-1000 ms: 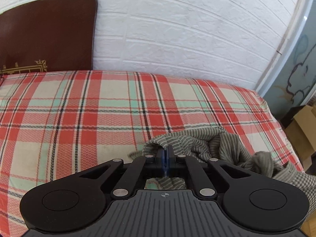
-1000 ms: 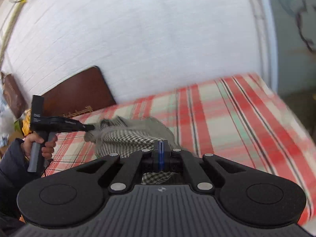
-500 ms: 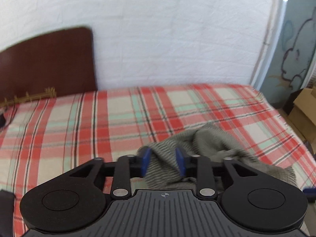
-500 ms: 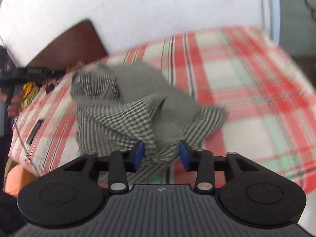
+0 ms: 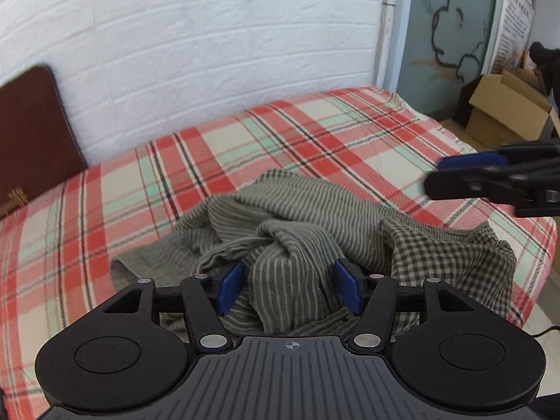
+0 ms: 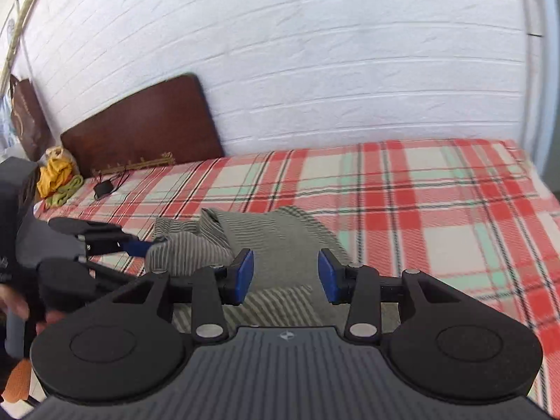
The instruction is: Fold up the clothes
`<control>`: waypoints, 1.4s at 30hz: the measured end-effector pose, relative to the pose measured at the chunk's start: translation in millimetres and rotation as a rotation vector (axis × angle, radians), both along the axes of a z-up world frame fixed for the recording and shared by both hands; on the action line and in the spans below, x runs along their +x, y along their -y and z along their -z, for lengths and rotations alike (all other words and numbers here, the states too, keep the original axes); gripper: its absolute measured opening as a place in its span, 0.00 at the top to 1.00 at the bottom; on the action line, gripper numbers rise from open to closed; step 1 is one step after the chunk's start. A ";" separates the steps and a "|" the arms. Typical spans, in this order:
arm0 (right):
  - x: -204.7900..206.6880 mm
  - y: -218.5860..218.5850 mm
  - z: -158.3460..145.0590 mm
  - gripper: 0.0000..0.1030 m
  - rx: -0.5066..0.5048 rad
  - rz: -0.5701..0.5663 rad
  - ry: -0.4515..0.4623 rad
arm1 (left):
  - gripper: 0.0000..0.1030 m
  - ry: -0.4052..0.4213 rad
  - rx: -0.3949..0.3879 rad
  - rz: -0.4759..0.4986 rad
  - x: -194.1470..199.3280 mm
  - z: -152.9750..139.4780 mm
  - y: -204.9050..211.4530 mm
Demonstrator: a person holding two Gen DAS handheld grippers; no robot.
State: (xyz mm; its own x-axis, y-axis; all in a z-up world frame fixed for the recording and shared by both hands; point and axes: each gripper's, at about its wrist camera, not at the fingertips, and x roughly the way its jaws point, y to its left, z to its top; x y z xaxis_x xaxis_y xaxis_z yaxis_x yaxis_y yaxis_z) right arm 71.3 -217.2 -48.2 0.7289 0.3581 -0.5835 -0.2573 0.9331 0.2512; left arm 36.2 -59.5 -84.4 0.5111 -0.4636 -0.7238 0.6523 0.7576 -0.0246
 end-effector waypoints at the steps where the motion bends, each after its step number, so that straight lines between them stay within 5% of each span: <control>1: 9.1 -7.8 3.9 0.56 -0.011 -0.022 -0.018 | 0.34 -0.005 -0.009 -0.004 0.8 2.0 -2.0; 3: 25.1 -24.1 15.3 0.56 -0.045 -0.066 -0.066 | 0.60 -0.020 -0.022 -0.014 3.6 5.8 -6.1; 6: 39.1 -43.4 34.6 0.56 -0.127 -0.093 -0.119 | 0.78 -0.049 -0.053 -0.026 6.5 9.6 -12.9; 8: 43.0 -48.9 43.5 0.57 -0.155 -0.098 -0.145 | 0.83 -0.054 -0.072 -0.031 5.8 9.6 -17.4; 10: 45.0 -50.7 49.8 0.99 -0.163 -0.099 -0.167 | 0.85 -0.056 -0.093 -0.043 5.1 7.6 -22.5; 15: 45.4 -31.8 5.7 0.99 -0.090 -0.026 -0.046 | 0.87 -0.011 -0.184 -0.161 15.7 -22.7 -52.8; 20: 41.4 -0.1 -62.1 1.00 -0.034 0.132 0.163 | 0.87 0.071 -0.258 -0.315 28.8 -56.5 -94.8; 24: 29.9 25.5 -80.0 1.00 0.021 0.200 0.229 | 0.87 0.106 -0.305 -0.415 27.3 -67.7 -133.9; 29: 21.8 50.4 -34.2 1.00 0.036 0.252 0.115 | 0.86 0.026 -0.296 -0.458 23.1 -38.7 -167.4; 34: 25.6 58.6 59.5 1.00 0.051 0.292 -0.147 | 0.84 -0.110 -0.251 -0.462 20.7 17.7 -176.4; 37: 24.4 52.8 106.0 1.00 0.032 0.282 -0.277 | 0.61 -0.113 -0.259 -0.429 7.9 23.2 -179.1; 40: 13.2 39.3 101.1 0.95 -0.038 0.247 -0.244 | 0.54 -0.092 -0.228 -0.386 -8.9 9.3 -179.5; 42: 3.7 36.4 73.4 0.73 -0.023 0.253 -0.170 | 0.44 -0.065 -0.196 -0.366 -19.0 -2.4 -177.9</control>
